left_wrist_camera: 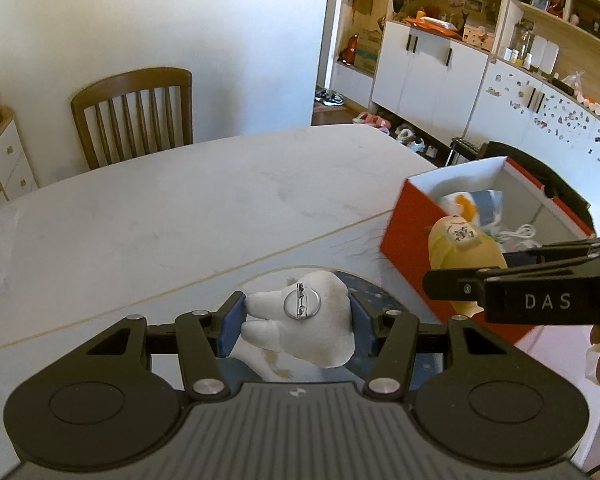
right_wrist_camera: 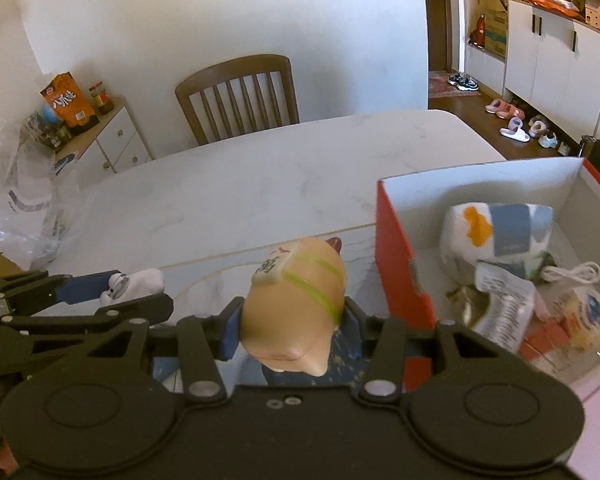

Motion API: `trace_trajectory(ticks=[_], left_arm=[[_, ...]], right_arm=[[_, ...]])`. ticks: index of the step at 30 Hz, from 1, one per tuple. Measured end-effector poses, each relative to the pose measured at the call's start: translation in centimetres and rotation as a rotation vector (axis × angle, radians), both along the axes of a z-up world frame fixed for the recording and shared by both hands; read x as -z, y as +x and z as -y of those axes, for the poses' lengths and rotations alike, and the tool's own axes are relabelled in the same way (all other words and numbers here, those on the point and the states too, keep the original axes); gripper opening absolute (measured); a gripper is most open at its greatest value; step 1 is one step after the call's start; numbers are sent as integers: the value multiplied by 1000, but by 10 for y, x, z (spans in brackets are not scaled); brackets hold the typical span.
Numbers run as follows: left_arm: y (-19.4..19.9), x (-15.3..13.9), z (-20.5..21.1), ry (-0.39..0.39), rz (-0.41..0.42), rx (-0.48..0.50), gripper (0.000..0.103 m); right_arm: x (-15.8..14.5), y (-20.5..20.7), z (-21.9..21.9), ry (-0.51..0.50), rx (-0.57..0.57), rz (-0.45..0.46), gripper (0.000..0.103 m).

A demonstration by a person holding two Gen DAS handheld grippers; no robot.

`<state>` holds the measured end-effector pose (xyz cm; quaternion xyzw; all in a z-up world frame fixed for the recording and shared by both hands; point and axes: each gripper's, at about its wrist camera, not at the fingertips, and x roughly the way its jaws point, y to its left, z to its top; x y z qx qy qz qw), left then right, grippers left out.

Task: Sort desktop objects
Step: 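Lift the tooth plush and bottle toy and carry both over the shoebox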

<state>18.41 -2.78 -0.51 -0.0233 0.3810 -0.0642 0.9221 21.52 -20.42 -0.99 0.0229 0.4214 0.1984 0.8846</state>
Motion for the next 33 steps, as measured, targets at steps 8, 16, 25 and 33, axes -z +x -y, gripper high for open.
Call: trace_trajectory(ticks=[8, 16, 25, 33], left_arm=[[-15, -13, 24, -37, -26, 16, 55], [-23, -31, 63, -33, 6, 67, 55], [-14, -39, 115, -31, 16, 123, 55], [0, -38, 159, -16, 18, 150, 55]], right_arm=[[-14, -28, 36, 33, 14, 10, 49], [-24, -44, 83, 52, 65, 26, 49], [-29, -43, 137, 33, 103, 43, 49], [-24, -30, 177, 19, 106, 47, 49]])
